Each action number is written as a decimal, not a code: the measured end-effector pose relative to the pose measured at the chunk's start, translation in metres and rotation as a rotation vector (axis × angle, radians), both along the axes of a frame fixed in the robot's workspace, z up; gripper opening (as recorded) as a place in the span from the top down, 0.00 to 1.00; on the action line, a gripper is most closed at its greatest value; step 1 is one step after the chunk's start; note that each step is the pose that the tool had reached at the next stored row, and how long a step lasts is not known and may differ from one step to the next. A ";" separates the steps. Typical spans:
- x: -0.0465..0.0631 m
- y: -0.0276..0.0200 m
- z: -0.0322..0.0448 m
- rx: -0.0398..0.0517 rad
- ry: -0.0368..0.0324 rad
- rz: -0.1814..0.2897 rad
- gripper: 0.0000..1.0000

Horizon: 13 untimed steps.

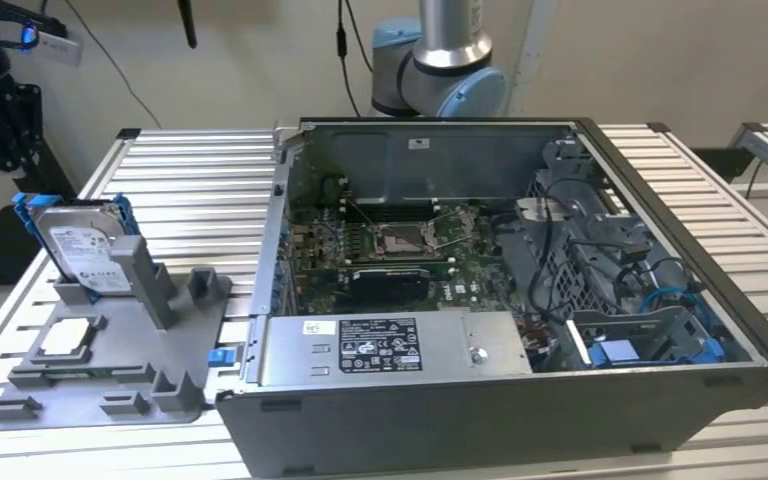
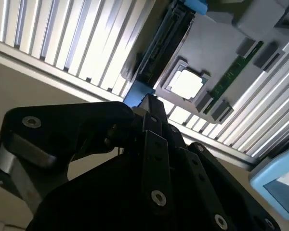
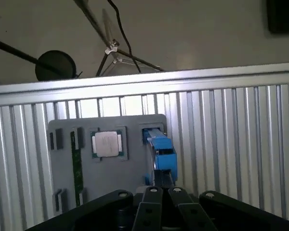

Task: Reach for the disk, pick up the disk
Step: 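Pick up the disk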

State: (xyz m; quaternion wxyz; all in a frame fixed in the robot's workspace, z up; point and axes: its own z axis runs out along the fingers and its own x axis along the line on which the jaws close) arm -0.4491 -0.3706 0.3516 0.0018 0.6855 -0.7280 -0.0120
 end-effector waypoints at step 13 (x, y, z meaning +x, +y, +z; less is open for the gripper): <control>0.000 0.0000 -0.0001 0.0000 0.0000 0.058 0.00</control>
